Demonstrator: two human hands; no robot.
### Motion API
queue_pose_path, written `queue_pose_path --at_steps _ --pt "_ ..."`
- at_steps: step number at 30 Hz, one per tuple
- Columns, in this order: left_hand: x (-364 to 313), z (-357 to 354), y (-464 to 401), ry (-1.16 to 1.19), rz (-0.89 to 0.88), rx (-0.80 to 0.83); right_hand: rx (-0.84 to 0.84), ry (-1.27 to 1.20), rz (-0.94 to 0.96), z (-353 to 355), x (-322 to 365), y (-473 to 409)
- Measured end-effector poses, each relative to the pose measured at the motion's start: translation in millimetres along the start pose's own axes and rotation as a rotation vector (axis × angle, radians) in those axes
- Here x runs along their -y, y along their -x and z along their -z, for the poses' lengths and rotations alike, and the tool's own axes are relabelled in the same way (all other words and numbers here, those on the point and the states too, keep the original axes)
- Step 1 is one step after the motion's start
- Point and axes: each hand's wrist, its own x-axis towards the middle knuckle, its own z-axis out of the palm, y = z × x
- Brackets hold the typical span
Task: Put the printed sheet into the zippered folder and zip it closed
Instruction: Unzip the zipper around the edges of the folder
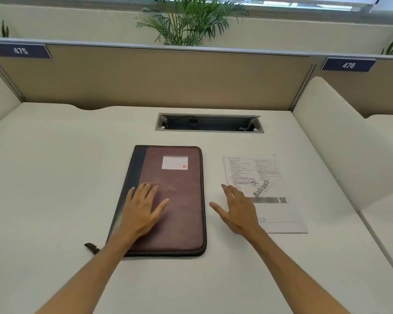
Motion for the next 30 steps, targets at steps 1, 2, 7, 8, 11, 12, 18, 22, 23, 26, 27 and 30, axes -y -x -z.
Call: queue_pose_path --at_steps 1,2,7,8,11,12,18,22,23,26,27,30 --pt "1 -1 2 -0.005 0.014 0.019 0.024 -0.018 -0.015 -2 0 1" --pt "2 -2 3 -0.017 0.012 0.019 0.021 -0.02 -0.018 -4 0 1" --pt "8 -11 3 -0.055 -0.024 -0.024 0.016 0.019 -0.013 -15 -4 -5" --pt "10 -10 0 -0.062 -0.044 -0.052 0.007 0.016 -0.015 -13 -3 -11" --pt "20 -9 -14 -0.048 -0.05 -0.114 -0.02 0.014 -0.012 -8 2 -32" --pt "23 -7 -20 -0.04 -0.041 -0.136 -0.028 0.01 -0.006 -7 5 -40" --pt "49 -5 -62 -0.037 0.087 -0.166 -0.039 -0.027 0.092 0 31 -92" --pt "67 -7 -92 -0.042 0.234 -0.159 0.008 -0.084 0.152 0 51 -127" --pt "71 -8 -100 -0.032 0.267 -0.149 0.024 -0.098 0.168 0 56 -136" --pt "82 -7 -123 -0.018 0.302 -0.147 0.08 -0.092 0.213 -3 72 -160" --pt "84 -7 -130 -0.01 0.304 -0.151 0.102 -0.084 0.225 -5 76 -167" --pt "90 -7 -149 0.031 0.31 -0.136 0.139 -0.081 0.257 -13 88 -185"
